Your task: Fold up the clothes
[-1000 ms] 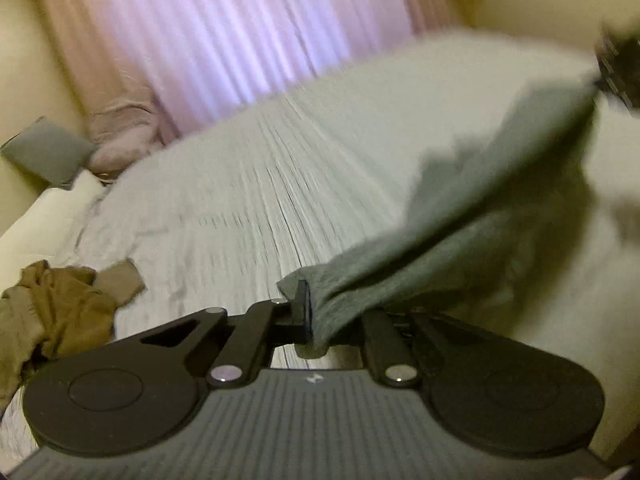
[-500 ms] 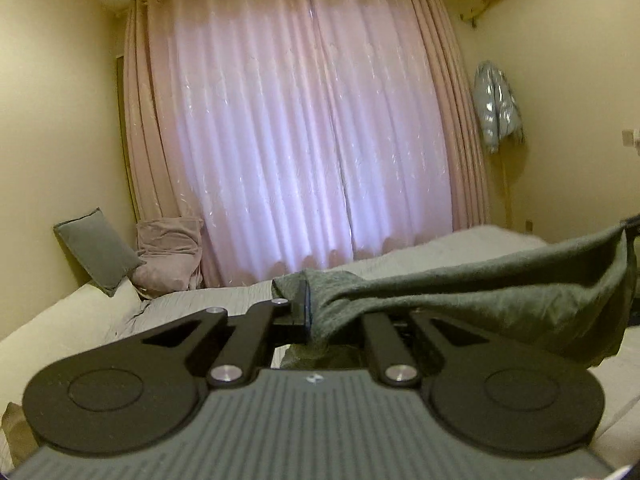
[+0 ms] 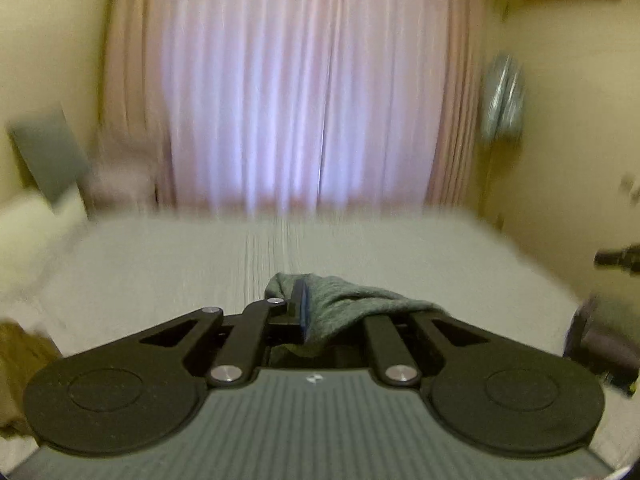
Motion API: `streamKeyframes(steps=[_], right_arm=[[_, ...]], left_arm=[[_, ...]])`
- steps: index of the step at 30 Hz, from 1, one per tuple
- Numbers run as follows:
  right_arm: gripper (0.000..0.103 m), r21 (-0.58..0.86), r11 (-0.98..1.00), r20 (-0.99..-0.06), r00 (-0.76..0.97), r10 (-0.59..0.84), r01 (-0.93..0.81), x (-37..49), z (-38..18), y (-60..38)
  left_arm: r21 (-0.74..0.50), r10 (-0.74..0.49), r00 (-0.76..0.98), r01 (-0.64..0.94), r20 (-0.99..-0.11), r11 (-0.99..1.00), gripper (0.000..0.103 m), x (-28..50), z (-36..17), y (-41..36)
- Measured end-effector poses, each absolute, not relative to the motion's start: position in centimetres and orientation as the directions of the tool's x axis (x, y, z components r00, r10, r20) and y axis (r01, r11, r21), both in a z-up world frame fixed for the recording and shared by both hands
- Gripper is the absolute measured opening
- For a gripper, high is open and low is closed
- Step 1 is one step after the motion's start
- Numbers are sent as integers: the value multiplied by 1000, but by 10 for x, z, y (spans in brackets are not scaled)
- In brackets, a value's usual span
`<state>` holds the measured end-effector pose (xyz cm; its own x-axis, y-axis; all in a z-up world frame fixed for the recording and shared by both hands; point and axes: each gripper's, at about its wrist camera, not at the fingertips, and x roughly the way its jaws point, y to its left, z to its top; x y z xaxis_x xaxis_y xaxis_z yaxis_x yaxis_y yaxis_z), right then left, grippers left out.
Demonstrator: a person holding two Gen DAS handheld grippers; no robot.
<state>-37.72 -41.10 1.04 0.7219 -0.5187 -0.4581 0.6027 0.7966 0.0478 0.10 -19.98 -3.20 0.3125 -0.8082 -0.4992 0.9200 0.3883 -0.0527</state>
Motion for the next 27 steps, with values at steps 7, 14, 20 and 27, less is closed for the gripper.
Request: streamKeyframes(steps=[7, 14, 20, 27], right_arm=[[36, 272, 660, -678, 626, -386, 701, -347, -87, -430], [76, 344, 547, -801, 543, -254, 763, -369, -188, -349], [70, 339, 668, -816, 560, -141, 662, -313, -228, -300], [23, 384, 662, -834, 550, -52, 644, -278, -306, -272]], left_arm=[[117, -502, 322, 910, -803, 397, 17, 48, -172, -260], [19, -427, 257, 873, -867, 487, 18, 90, -240, -181], [41, -410, 232, 905, -882, 424, 18, 108, -268, -169], [-39, -400, 148, 905, -904, 423, 18, 112, -288, -142]])
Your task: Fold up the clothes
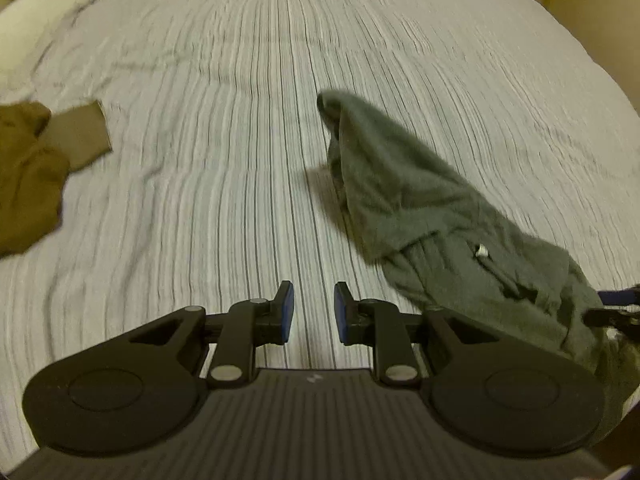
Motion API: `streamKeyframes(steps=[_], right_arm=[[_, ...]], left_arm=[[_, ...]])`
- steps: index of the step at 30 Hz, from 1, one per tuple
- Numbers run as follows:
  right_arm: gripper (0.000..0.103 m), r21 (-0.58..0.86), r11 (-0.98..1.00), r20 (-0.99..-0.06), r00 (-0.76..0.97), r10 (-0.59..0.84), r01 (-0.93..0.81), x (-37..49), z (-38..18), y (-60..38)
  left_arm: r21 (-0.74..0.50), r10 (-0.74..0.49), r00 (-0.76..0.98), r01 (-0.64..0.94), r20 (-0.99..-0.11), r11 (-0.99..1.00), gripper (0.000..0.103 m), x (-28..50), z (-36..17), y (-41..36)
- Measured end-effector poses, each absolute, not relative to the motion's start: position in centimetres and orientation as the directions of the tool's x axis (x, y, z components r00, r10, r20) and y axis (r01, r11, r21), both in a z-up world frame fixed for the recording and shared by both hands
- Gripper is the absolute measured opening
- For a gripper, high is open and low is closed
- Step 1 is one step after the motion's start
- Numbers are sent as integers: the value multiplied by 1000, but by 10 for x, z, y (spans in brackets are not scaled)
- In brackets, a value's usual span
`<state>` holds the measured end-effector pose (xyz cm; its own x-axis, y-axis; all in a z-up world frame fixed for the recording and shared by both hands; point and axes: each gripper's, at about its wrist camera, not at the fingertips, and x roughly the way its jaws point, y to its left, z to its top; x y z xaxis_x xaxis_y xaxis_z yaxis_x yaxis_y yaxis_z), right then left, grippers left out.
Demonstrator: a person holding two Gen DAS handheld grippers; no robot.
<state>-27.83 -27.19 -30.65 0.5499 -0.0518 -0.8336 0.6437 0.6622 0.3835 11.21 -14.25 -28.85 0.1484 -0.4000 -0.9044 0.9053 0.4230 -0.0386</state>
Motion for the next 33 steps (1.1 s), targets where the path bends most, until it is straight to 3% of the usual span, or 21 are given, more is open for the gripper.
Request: streamKeyframes(steps=[1, 5, 10, 13, 15, 16, 17, 18, 22, 27, 33], right_arm=[[2, 395, 655, -831, 554, -43, 644, -276, -312, -275], [1, 327, 718, -782, 603, -160, 614, -284, -281, -293], [1, 13, 773, -667, 581, -465, 634, -308, -205, -374], [2, -222, 682, -566, 477, -672, 697, -315, -185, -455], [2, -278, 584, -551, 371, -747, 763, -326, -182, -511], [22, -272, 542, -567, 323, -758, 796, -334, -183, -535], [62, -267, 497, -582, 273, -766, 825, -342, -183, -558], [77, -227, 458, -581, 258, -772, 860, -355, -184, -570], [80, 14, 434, -658, 335, -674, 901, -416, -209, -551], [80, 293, 400, -799, 452, -397, 869, -493, -282, -451], [80, 491, 253, -805, 545, -232, 833, -553, -316, -353]], left_arm=[[-44, -397, 140, 906, -907, 420, 18, 112, -292, -140], [-49, -406, 134, 911, -904, 409, 18, 116, -301, -136], [-74, -461, 139, 907, -877, 414, 18, 114, -299, -153], [-89, -503, 138, 912, -853, 401, 18, 102, -293, -175], [-92, -525, 137, 918, -840, 386, 18, 91, -290, -189], [-89, -528, 139, 920, -838, 382, 18, 87, -291, -194], [-85, -530, 141, 922, -836, 378, 18, 82, -292, -199], [-82, -532, 142, 924, -835, 375, 19, 78, -293, -204], [-98, -507, 115, 922, -854, 374, 25, 59, -311, -207], [-153, -440, 35, 910, -897, 385, 27, 36, -339, -186], [-192, -373, -35, 899, -927, 393, 34, 18, -359, -146]])
